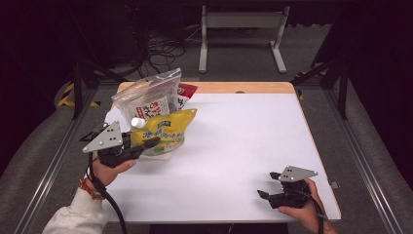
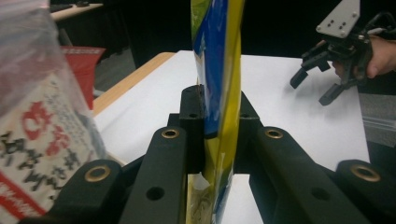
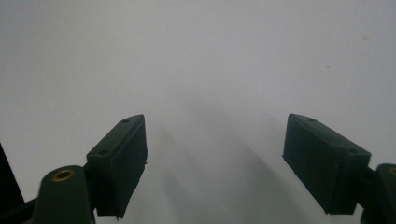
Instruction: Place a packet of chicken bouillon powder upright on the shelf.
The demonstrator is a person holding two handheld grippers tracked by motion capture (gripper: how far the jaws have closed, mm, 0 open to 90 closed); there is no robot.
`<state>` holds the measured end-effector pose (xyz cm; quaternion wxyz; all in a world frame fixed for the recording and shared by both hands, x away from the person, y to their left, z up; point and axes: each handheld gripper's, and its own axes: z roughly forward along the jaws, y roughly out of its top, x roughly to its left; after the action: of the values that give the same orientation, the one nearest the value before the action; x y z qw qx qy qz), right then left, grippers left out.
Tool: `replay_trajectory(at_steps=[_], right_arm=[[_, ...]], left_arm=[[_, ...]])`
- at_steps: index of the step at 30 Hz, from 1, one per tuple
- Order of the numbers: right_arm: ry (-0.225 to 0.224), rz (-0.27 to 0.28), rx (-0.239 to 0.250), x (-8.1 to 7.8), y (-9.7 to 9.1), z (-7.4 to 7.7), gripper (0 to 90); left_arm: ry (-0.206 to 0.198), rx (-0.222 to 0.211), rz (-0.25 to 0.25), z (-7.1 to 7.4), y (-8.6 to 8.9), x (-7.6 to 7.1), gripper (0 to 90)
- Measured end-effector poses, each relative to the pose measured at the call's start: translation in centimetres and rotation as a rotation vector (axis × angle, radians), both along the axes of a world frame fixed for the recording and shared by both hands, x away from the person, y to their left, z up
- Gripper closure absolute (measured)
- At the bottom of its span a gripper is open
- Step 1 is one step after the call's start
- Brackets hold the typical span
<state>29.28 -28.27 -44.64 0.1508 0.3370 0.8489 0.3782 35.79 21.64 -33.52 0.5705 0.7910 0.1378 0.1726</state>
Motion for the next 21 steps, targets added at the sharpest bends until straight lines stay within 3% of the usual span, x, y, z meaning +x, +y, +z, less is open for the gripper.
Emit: replay_trajectory(at_steps=[5, 9, 11, 15, 18, 21], right_arm=[[0.005, 0.003, 0.012, 0.1, -0.1, -0.1, 21.2], [0.007, 0.005, 0.013, 0.1, -0.1, -0.1, 20.9], [0.012, 0.008, 0.015, 0.2, -0.1, -0.2, 21.0], [0.019, 0.019, 0.017, 0.2, 0.0, -0.3, 20.7], [0.018, 0.022, 0.017, 0.2, 0.1, -0.3, 20.4], [0.021, 0.026, 0.016, 0.2, 0.2, -0.3, 20.4]], left_arm=[[-0.01, 0.037, 0.019, 0.3, 0.8, 1.0, 80.2], [0.001, 0.043, 0.036, 0.0, 1.2, 1.7, 80.2], [-0.016, 0.08, 0.054, -0.1, 1.2, 1.9, 80.2], [-0.009, 0.104, 0.061, -0.6, 1.3, 2.4, 80.3], [0.004, 0.097, 0.061, -1.0, 1.6, 3.0, 80.3], [0.036, 0.067, 0.024, -1.7, 2.1, 3.7, 80.4]])
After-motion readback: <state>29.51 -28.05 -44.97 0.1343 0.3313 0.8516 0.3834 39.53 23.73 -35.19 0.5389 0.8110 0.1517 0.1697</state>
